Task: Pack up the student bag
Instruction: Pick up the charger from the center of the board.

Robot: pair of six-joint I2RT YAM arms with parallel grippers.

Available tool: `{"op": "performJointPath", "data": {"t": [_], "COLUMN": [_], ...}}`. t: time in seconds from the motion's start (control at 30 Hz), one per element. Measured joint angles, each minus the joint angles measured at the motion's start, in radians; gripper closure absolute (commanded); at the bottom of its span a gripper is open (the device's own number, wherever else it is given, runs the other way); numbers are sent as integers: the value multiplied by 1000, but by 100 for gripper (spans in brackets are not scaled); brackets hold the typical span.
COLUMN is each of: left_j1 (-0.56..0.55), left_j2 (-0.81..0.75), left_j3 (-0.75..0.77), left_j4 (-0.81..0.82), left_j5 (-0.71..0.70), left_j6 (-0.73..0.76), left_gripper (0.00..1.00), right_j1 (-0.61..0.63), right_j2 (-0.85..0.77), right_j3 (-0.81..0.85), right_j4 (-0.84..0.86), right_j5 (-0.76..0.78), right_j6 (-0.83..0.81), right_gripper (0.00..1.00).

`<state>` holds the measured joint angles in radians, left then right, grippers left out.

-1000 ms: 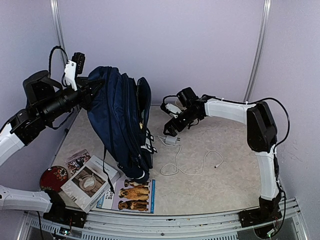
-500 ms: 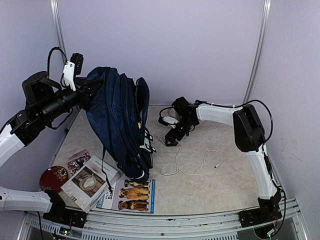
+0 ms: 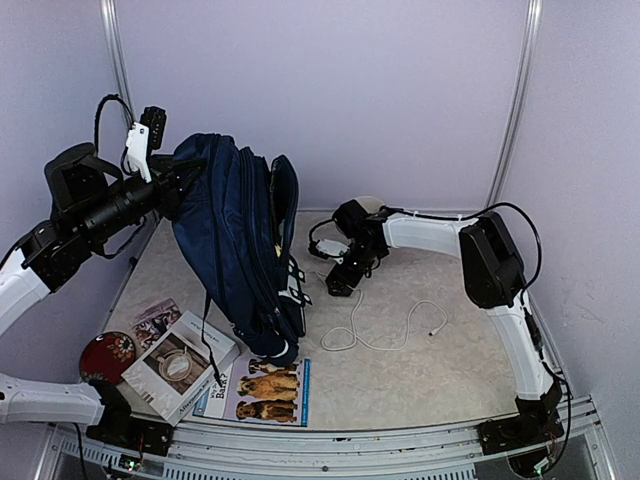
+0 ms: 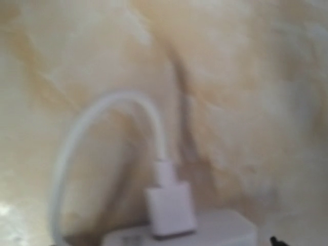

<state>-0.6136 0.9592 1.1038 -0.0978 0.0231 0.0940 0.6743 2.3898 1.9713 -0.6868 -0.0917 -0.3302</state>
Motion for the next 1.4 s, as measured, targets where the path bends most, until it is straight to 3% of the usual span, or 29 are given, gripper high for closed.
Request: {"op": "performJointPath", "data": {"t": [0.3,0.57,0.93,1.13,1.4], "left_j1": [3,6,6,10,13], "left_j2": [0,-1,-2,-2,-2], "left_j3": [0,-2,-5,-6,-7], "left_j4": [1,2,6,7,8], "left_j5": [3,4,6,7,16], "left_j6": [0,-1,-2,-2,-2], "left_gripper": [100,100,100,100,100], "right_j1": [6,6,6,3,-17], "right_j2": [0,0,-19,-131,-445], "right_j3": [0,0,-20,-96,-193], "right_j4": [-8,-19,-16,17,168], "right_j5": [-2,18,21,5,-68], "right_j6": [-20,-21,-12,13,70], "right_gripper": [28,54,68,72,73]}}
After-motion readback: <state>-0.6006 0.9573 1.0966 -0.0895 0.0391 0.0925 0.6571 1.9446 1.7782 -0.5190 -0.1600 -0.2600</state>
